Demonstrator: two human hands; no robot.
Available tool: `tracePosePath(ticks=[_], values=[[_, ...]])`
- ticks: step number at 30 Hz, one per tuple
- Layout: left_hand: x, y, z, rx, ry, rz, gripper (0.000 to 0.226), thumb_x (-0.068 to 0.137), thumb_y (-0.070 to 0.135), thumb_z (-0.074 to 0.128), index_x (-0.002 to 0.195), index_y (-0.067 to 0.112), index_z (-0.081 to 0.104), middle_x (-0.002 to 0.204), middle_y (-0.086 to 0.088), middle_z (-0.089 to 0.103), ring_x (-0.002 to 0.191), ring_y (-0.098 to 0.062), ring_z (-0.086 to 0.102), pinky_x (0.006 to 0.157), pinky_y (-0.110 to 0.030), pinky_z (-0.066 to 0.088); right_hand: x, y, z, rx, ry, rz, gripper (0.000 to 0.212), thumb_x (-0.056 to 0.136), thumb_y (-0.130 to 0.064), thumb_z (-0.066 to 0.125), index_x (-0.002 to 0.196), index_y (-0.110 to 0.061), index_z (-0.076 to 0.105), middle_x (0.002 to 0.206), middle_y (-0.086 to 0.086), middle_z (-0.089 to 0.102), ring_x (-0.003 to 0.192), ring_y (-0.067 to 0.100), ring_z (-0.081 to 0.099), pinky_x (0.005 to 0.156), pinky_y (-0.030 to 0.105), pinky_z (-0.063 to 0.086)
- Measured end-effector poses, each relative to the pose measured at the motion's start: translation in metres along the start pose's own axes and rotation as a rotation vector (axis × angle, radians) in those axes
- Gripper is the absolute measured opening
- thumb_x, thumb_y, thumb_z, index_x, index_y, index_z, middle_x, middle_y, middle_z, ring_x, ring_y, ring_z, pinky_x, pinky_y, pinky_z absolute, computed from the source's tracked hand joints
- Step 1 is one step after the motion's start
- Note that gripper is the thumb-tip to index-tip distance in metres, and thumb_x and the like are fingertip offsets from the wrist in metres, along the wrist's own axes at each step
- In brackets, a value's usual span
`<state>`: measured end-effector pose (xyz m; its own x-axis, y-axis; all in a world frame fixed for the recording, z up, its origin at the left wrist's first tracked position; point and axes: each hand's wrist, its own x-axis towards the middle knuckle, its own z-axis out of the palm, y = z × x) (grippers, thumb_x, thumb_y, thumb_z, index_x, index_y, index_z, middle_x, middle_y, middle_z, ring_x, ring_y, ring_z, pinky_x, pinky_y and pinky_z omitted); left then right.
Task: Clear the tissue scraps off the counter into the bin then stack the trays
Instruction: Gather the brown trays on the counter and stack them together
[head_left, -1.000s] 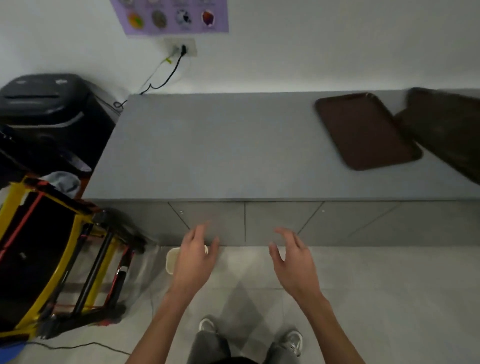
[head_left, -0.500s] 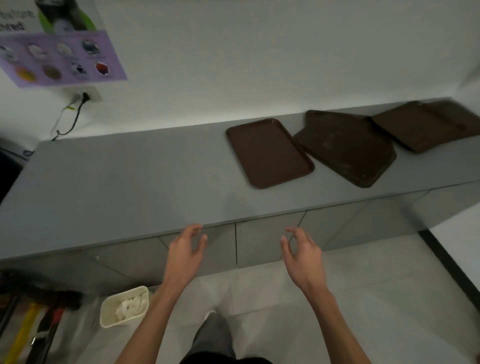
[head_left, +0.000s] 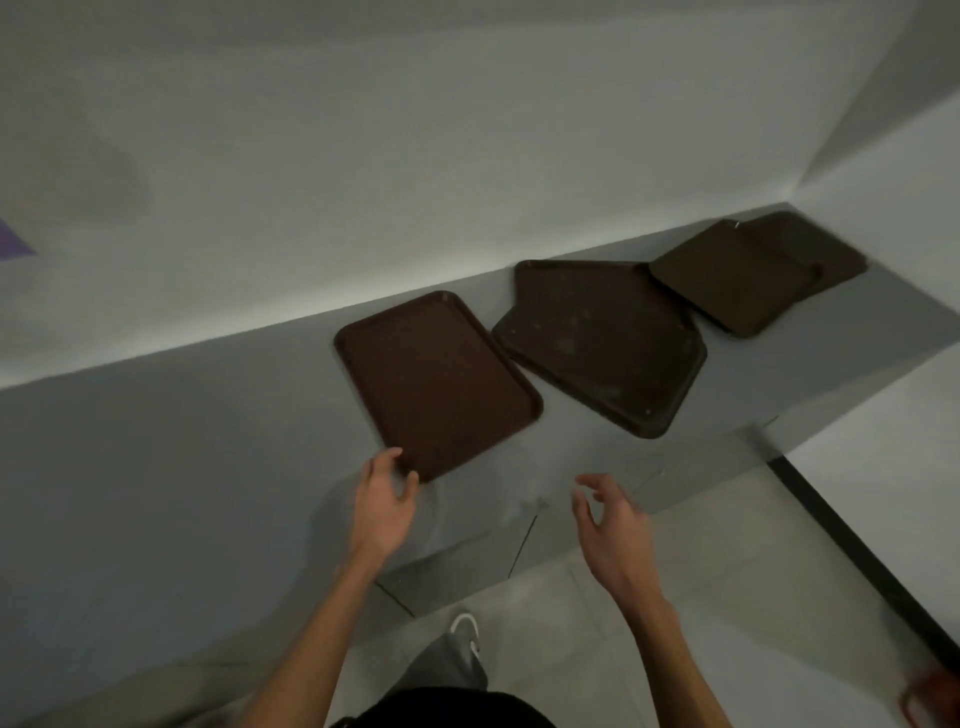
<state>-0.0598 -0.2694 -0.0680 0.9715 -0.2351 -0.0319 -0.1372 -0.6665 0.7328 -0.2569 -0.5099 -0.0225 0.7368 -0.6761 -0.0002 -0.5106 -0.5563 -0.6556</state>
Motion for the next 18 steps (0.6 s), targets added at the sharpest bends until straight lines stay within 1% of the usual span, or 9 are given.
tracePosePath(ticks=[2,4,7,9,12,14,16,18], values=[[0.035,0.001,0.016,-0.032,0.003,-0.132,0.051,0.096,0.017,0.068,0.143,0.005,0.051,0.140,-0.023,0.057,0.131,-0.041,0.054,0.111,-0.045,0.043,0.030,0.003,0.003,0.007,-0.010,0.012,0.027,0.106,-0.040,0.057,0.128,-0.027,0.065,0.127,-0.005,0.071,0.114,0.017,0.068,0.091,0.033,0.055],[0.061,-0.002,0.027,-0.037,0.017,-0.258,0.058,0.097,0.017,0.067,0.147,0.000,0.043,0.146,-0.027,0.049,0.136,-0.045,0.046,0.114,-0.048,0.039,0.061,0.004,0.010,0.030,-0.033,0.045,0.028,0.106,-0.037,0.058,0.130,-0.024,0.064,0.129,-0.003,0.071,0.116,0.019,0.068,0.094,0.035,0.057],[0.081,-0.004,0.037,-0.032,0.033,-0.365,0.072,0.097,0.017,0.069,0.153,-0.005,0.030,0.153,-0.031,0.038,0.143,-0.046,0.037,0.118,-0.050,0.035,0.113,0.005,0.030,0.059,-0.110,0.079,0.033,0.105,-0.033,0.061,0.135,-0.020,0.060,0.134,0.002,0.069,0.117,0.023,0.068,0.100,0.038,0.057],[0.089,-0.005,0.043,-0.012,0.013,-0.405,0.072,0.094,0.012,0.070,0.152,-0.005,0.031,0.150,-0.031,0.040,0.140,-0.046,0.040,0.116,-0.049,0.036,0.152,0.006,0.045,0.062,-0.178,0.112,0.036,0.104,-0.028,0.062,0.138,-0.018,0.058,0.135,0.006,0.068,0.117,0.026,0.069,0.102,0.036,0.053],[0.089,-0.009,0.051,0.000,0.001,-0.416,0.063,0.087,-0.001,0.067,0.145,-0.001,0.042,0.138,-0.029,0.050,0.129,-0.047,0.050,0.111,-0.047,0.042,0.201,0.008,0.069,0.032,-0.282,0.120,0.039,0.103,-0.024,0.063,0.141,-0.013,0.057,0.131,0.011,0.071,0.122,0.030,0.067,0.102,0.033,0.047],[0.089,-0.009,0.051,-0.005,0.008,-0.415,0.064,0.085,-0.003,0.066,0.145,0.002,0.045,0.133,-0.028,0.055,0.123,-0.046,0.054,0.107,-0.045,0.045,0.223,0.008,0.084,-0.023,-0.316,0.081,0.038,0.103,-0.023,0.063,0.139,-0.010,0.059,0.129,0.013,0.071,0.125,0.033,0.064,0.102,0.034,0.046],[0.090,-0.010,0.050,-0.006,0.031,-0.406,0.065,0.084,-0.003,0.065,0.146,0.004,0.045,0.132,-0.026,0.057,0.122,-0.044,0.056,0.107,-0.043,0.046,0.236,0.007,0.098,-0.057,-0.337,0.041,0.037,0.103,-0.021,0.063,0.139,-0.011,0.061,0.132,0.013,0.069,0.125,0.034,0.063,0.103,0.035,0.047],[0.092,-0.014,0.047,-0.019,0.030,-0.416,0.069,0.085,-0.001,0.065,0.149,0.009,0.044,0.133,-0.023,0.060,0.123,-0.043,0.058,0.108,-0.043,0.047,0.237,0.004,0.108,-0.055,-0.349,0.008,0.038,0.102,-0.013,0.059,0.141,-0.012,0.060,0.133,0.013,0.065,0.121,0.033,0.064,0.102,0.032,0.048]])
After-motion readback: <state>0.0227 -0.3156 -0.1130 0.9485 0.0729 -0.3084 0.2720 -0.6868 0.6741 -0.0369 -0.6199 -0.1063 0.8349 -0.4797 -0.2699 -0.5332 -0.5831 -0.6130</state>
